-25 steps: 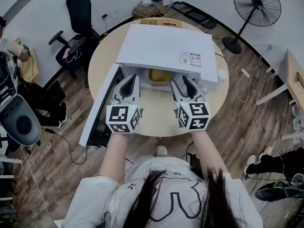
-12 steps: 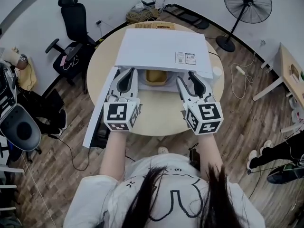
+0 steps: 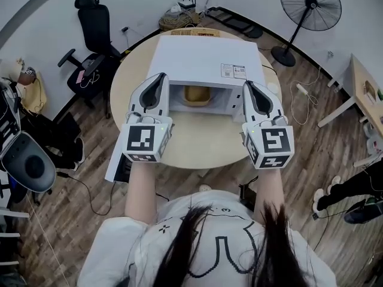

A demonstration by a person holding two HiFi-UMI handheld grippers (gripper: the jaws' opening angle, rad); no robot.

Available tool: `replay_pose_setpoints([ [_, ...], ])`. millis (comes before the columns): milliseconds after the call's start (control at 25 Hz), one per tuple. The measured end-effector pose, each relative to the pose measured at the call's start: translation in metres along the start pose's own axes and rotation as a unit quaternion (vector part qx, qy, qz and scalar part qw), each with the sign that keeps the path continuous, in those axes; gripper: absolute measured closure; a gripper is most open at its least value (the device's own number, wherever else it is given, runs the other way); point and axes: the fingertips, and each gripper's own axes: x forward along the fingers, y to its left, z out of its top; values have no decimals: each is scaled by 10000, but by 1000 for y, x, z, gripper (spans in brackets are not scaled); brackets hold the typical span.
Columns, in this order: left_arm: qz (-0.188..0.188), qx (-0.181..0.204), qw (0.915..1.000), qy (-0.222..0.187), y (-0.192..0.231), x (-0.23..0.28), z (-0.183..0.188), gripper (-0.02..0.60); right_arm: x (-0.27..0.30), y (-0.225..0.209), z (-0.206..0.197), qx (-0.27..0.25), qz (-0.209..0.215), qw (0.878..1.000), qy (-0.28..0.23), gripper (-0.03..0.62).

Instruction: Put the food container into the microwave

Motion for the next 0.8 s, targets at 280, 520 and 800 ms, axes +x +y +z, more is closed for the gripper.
replay_pose_setpoints([
  [280,5,-104,9997,-204,3,-2,19,572,-12,-8,29,-12,-82,9995,-299,565],
  [520,29,-62,9997,-241,6,-4,24,572,-14,-20,28,277,-192,9991,-270,566],
  [800,60,7,9997,-256,5,-6,27,572,-20,-26,24,466,-373,9977,-316,566],
])
